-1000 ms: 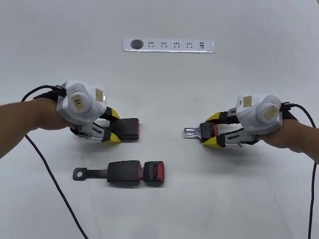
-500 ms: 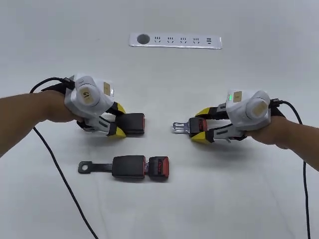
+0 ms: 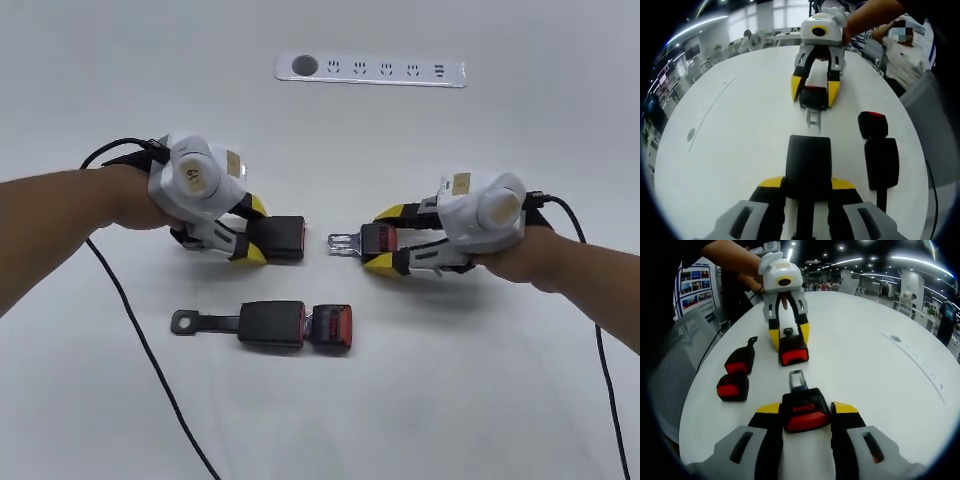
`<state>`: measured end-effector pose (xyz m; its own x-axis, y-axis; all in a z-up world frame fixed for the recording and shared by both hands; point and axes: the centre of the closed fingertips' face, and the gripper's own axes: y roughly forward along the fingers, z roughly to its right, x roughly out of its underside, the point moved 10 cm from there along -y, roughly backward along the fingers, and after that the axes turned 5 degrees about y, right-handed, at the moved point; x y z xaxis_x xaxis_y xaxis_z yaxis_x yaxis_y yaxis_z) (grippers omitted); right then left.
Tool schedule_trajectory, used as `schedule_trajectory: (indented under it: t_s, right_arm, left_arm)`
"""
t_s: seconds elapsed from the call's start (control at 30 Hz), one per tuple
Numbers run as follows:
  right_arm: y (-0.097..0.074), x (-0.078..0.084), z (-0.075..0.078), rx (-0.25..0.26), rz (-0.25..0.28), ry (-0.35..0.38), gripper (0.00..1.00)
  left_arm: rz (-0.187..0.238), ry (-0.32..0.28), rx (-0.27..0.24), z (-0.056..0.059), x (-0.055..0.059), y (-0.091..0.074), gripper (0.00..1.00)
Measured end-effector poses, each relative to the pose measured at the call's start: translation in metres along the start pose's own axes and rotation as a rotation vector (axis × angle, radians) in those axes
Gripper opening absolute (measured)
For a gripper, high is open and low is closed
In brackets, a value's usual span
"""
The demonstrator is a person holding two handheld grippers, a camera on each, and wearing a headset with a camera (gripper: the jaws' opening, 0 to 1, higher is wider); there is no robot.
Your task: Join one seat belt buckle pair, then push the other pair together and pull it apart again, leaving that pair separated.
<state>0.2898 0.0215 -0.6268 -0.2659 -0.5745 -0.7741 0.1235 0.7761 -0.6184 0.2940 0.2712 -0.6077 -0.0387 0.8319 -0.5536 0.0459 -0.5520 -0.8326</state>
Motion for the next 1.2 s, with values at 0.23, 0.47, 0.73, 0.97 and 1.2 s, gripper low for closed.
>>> schedule_trajectory:
  t_s: [0.23, 0.47, 0.73, 0.97, 1.2]
  right_arm:
    - [0.018, -0.007, -0.003, -0.019, 0.033, 0.006, 0.36]
    - [0.026, -0.009, -0.001, -0.030, 0.049, -0.002, 0.36]
    - [0.037, -0.017, -0.004, -0.033, 0.055, -0.010, 0.36]
    - [0.039, -0.017, -0.003, -0.024, 0.051, -0.005, 0.36]
    - [0.040, -0.021, -0.002, -0.026, 0.041, -0.008, 0.36]
  left_arm:
    - [-0.006, -0.001, 0.000, 0.000, -0.001, 0.001, 0.33]
    - [-0.015, 0.010, 0.007, -0.002, 0.001, 0.002, 0.33]
    - [-0.020, 0.015, 0.009, 0.000, -0.001, 0.003, 0.33]
    - [-0.041, 0.020, 0.011, 0.000, -0.003, 0.004, 0.33]
    - [-0.050, 0.024, 0.017, -0.002, -0.004, 0.005, 0.32]
